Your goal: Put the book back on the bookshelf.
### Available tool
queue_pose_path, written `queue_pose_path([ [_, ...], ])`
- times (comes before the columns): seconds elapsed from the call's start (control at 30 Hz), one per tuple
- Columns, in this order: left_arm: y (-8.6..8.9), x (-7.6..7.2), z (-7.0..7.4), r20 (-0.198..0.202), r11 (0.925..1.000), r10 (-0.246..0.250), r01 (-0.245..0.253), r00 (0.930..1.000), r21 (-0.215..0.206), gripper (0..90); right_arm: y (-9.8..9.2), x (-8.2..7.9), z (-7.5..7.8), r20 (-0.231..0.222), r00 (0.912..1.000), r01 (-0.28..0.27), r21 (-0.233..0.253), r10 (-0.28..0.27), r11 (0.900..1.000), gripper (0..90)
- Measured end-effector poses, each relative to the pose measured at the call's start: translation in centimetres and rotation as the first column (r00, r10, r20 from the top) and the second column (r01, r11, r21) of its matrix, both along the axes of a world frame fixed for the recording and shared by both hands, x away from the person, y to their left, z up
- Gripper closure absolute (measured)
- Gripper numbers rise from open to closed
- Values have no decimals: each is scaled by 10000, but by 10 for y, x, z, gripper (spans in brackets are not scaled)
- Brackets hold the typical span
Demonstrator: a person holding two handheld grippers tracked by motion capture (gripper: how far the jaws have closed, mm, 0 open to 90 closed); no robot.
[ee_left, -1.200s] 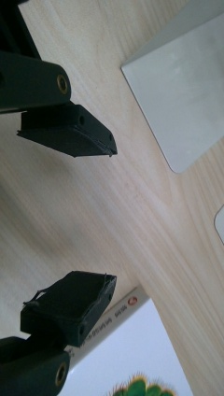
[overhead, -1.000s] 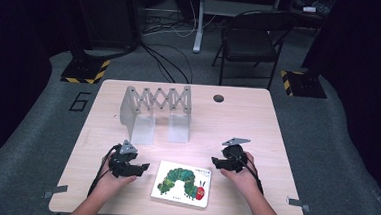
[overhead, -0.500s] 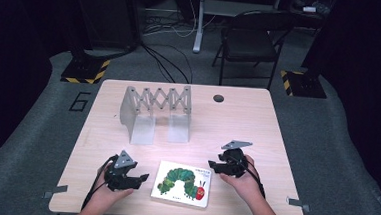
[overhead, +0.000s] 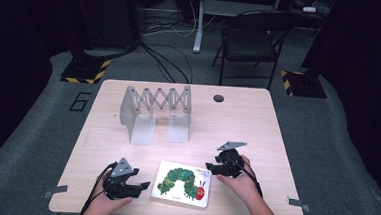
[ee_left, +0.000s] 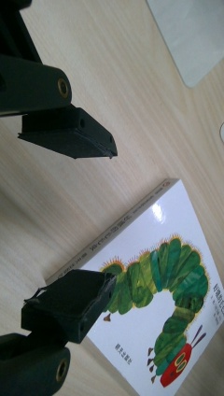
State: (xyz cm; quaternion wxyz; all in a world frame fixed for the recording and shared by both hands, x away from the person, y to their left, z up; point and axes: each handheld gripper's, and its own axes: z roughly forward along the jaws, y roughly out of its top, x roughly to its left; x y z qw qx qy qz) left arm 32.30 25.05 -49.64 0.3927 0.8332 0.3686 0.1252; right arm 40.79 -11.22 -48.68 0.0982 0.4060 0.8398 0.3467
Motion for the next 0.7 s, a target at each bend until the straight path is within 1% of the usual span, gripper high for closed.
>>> queue_pose_path([
  [0.03,-1,0,-1,-23,10000,-58,58,10000,41,327,0,1,-1,-193,9998,-4,62,5,10000,492],
  [0.07,-1,0,-1,-23,10000,-58,58,10000,41,326,0,2,-3,-278,9996,-46,164,51,9999,494],
  [0.1,-5,-2,-3,-64,9998,-174,175,9998,108,326,0,2,-3,-450,9990,-2,306,16,9995,495],
  [0.17,-8,-3,-3,-59,9994,-308,309,9995,181,326,1,2,-3,-518,9987,-13,363,32,9993,493],
  [0.2,-8,-3,-3,-59,9994,-308,309,9995,181,326,1,2,-3,-518,9987,-13,363,32,9993,493],
  [0.23,-11,-5,-5,48,9988,-385,383,9992,320,324,3,2,-3,-402,9992,-60,300,72,9995,490],
  [0.27,-13,-5,-6,64,9987,-387,385,9992,330,322,4,1,-3,-409,9992,-36,239,46,9997,488],
  [0.3,-14,-6,-6,1,9980,-510,510,9987,372,319,5,2,-4,-409,9991,-43,243,53,9997,485],
  [0.33,-14,-6,-6,1,9980,-510,510,9987,372,317,5,3,-5,-349,9993,-100,204,107,9997,484],
  [0.37,-18,-7,-9,44,9973,-608,606,9981,426,316,5,3,-6,-352,9993,-150,185,157,9997,482],
  [0.4,-18,-7,-9,44,9973,-608,606,9981,426,314,6,3,-6,-397,9991,-159,134,164,9998,481],
  [0.43,-22,-9,-10,-38,9961,-796,797,9968,388,314,6,3,-6,-472,9988,-155,140,161,9998,480],
  [0.47,-22,-9,-10,-38,9961,-796,797,9968,388,313,7,3,-6,-460,9988,-160,137,167,9998,479],
  [0.5,-25,-11,-12,-117,9942,-1002,1006,9949,387,310,6,4,-7,-360,9990,-245,111,248,9996,478],
  [0.6,-27,-12,-14,-110,9925,-1125,1129,9936,475,304,8,4,-7,-423,9990,-132,194,141,9997,477],
  [0.63,-29,-13,-15,-270,9908,-1222,1235,9921,553,302,9,4,-7,-600,9981,-128,263,143,9996,474],
  [0.67,-30,-13,-17,-161,9919,-1143,1150,9933,539,301,9,6,-8,-440,9987,-261,216,270,9994,473],
  [0.7,-31,-13,-17,-142,9907,-1200,1207,9927,630,301,10,6,-8,-468,9987,-213,220,223,9995,471],
])
